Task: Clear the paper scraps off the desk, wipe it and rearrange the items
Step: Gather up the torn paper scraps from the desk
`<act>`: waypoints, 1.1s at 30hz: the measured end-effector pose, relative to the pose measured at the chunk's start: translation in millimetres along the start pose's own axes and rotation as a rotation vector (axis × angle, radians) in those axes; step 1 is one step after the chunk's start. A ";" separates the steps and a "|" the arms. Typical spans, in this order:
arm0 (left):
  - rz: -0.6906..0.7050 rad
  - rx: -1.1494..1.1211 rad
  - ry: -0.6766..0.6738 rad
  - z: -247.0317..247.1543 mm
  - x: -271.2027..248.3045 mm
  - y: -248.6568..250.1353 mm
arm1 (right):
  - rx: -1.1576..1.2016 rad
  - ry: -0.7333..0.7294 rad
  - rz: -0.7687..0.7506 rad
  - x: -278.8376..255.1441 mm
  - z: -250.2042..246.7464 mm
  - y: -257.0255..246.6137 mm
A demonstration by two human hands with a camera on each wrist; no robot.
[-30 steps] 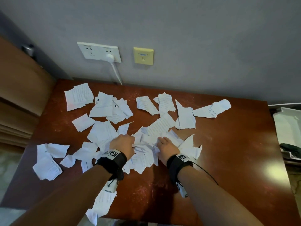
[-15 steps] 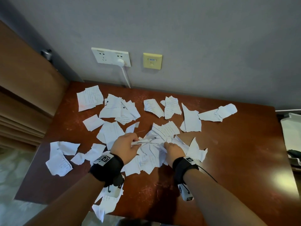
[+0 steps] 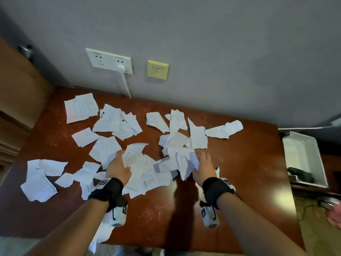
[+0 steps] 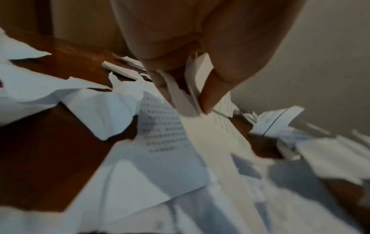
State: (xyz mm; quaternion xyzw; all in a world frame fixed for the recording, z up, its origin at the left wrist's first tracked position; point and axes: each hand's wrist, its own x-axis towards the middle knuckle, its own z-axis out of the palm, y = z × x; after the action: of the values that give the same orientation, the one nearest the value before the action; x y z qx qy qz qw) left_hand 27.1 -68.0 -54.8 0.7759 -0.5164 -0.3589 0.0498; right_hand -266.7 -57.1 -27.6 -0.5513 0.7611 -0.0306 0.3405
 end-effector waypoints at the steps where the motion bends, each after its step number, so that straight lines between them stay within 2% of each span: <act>1: 0.008 0.062 -0.029 5.2 5.3 -4.2 | -0.046 -0.014 0.039 3.1 0.1 5.9; 4: 0.009 0.259 -0.074 15.9 16.9 -14.1 | -0.112 -0.043 0.129 9.8 5.7 23.1; 7: 0.033 0.555 -0.031 20.9 23.9 -18.8 | -0.210 -0.052 0.191 15.7 17.4 37.6; 10: 0.035 0.588 -0.032 25.0 29.2 -20.3 | -0.281 -0.028 0.284 18.8 28.5 45.1; 14: 0.020 0.575 -0.055 29.0 33.4 -20.1 | -0.171 -0.044 0.348 20.5 42.6 50.2; 22: 0.126 0.731 -0.094 31.2 35.5 -14.1 | -0.240 -0.079 0.205 27.8 54.4 23.8; 27: 0.158 0.716 -0.107 33.0 37.0 -12.8 | -0.226 -0.140 0.099 21.0 60.8 0.5; 33: 0.187 0.707 -0.129 31.8 38.7 -8.7 | -0.419 -0.183 0.024 12.7 80.3 -14.7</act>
State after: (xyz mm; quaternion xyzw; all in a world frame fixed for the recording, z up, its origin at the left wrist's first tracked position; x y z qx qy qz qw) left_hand 22.5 -87.0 -101.7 0.6704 -0.6793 -0.2006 -0.2211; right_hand -212.4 -47.3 -89.0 -0.6011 0.7233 0.1823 0.2867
